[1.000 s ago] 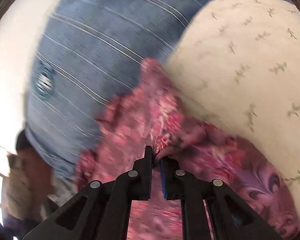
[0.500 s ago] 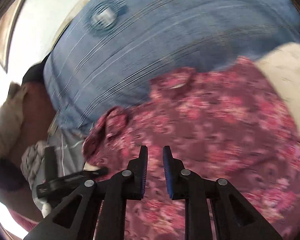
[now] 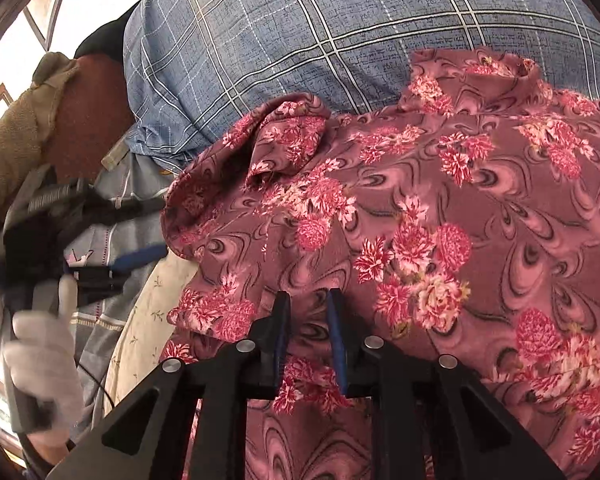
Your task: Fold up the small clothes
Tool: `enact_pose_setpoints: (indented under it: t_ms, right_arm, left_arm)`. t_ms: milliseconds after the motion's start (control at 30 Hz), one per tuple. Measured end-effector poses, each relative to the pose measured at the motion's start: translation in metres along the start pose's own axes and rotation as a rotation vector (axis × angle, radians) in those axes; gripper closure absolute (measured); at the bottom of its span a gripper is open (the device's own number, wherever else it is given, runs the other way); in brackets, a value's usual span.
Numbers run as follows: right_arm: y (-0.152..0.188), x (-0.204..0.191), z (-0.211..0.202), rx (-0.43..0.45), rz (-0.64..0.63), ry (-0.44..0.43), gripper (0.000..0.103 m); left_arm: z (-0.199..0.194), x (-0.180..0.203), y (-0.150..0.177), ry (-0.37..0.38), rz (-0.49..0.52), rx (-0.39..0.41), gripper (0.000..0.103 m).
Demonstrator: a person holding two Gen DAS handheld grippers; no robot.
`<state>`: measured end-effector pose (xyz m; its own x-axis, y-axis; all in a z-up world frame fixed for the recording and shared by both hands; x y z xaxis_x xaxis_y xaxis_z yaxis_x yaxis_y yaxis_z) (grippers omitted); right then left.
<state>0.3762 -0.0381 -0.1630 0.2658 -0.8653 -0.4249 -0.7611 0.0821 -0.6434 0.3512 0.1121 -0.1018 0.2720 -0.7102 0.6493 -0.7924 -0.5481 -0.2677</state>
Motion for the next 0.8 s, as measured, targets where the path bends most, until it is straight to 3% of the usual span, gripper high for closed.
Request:
enact_pose_setpoints:
  t_ms: [67,167,300,367,400,433,467,500,800]
  right_arm:
    - [0.0,0.001,0.0,0.003,0.016,-0.02,0.082]
    - [0.001,0.002,-0.001,0.009,0.021,-0.031,0.082]
    - [0.0,0.003,-0.002,0.015,0.036,-0.055,0.082]
    - [-0.001,0.002,-0.003,0.016,0.043,-0.066,0.082]
    - [0.0,0.002,-0.004,0.017,0.045,-0.071,0.082]
    - [-0.002,0.002,-0.003,0.017,0.047,-0.072,0.082]
    - [-0.001,0.002,-0.003,0.018,0.049,-0.076,0.082]
    - [-0.002,0.001,-0.003,0.02,0.05,-0.079,0.082]
    - [-0.003,0.005,-0.005,0.02,0.071,-0.099,0.082]
  left_arm:
    - [0.014,0.022,-0.008,-0.009,0.024,-0.014,0.026]
    - [0.048,0.05,-0.009,-0.044,0.06,-0.078,0.024]
    - [0.101,0.059,-0.006,-0.229,0.184,-0.14,0.024]
    - [0.12,0.05,-0.01,-0.302,0.185,-0.137,0.026]
    - [0.125,0.046,-0.013,-0.32,0.177,-0.134,0.043]
    - [0.126,0.044,-0.017,-0.338,0.182,-0.116,0.068]
    - [0.126,0.047,-0.02,-0.319,0.191,-0.118,0.082]
    - [0.126,0.053,-0.018,-0.251,0.17,-0.161,0.092]
    - [0.06,0.092,-0.003,0.039,0.064,-0.197,0.092]
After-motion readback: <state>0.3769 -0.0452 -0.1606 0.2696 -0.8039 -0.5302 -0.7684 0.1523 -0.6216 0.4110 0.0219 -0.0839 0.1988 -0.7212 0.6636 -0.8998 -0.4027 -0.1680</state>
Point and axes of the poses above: each gripper's, at about its wrist camera, not at the fingertips, and z roughly the way its jaws point, x to its right, y to its underside, the point moved 10 cm from there along z, roughly the way its jaws point, and after that the axes turned 3 degrees about -z, right-handed, at the moved point
